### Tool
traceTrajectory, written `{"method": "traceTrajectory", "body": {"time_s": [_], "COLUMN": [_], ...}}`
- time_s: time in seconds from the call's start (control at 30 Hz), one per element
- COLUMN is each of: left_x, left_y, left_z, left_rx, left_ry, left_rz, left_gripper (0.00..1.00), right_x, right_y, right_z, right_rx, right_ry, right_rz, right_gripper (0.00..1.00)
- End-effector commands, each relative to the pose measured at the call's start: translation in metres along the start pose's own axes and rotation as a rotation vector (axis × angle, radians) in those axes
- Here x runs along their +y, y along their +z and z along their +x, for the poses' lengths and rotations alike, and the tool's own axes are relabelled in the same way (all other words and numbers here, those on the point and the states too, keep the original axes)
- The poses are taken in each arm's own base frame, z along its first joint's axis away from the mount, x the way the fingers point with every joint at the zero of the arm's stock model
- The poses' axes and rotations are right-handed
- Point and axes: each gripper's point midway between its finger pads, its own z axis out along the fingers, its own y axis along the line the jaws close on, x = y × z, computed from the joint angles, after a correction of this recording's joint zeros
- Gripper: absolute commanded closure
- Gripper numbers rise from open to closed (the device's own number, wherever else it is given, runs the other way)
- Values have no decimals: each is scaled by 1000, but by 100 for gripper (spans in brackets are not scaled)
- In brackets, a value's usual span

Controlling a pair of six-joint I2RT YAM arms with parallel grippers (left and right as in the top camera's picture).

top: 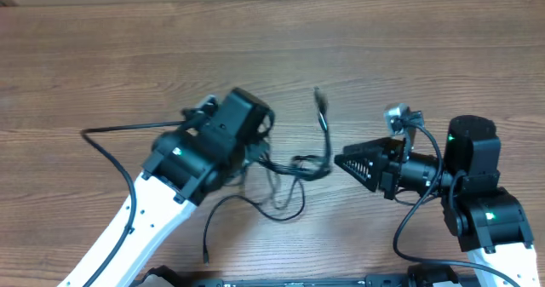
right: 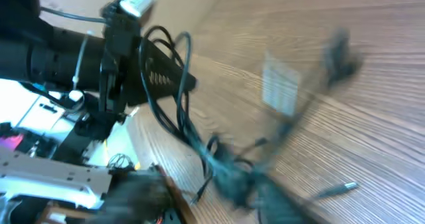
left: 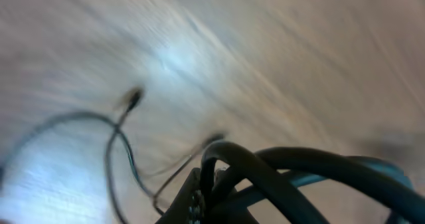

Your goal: Untangle cables

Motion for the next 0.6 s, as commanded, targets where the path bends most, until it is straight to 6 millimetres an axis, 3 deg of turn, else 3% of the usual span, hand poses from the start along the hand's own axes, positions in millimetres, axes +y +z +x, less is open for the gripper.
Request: {"method": "traceTrajectory", "body": {"time_s": [0.0,0.27,0.57], "left_x": [4,-14,-85], "left_y": [-4,-4,-22], "left_z": [-23,-16,15], "left_rx": [-117,-77,22], "left_ry": [65,206,627], "left_rz": [-19,55,426], "left_gripper": [96,96,96], "right_x": [-1,-7,-26], "right_y": [-3,1,13], "right_z": [-6,-4,0], "right_rx": [-21,-6,39], "right_ry": [6,28,127], "right_rz": [31,33,44], "right_gripper": [0,0,0]}}
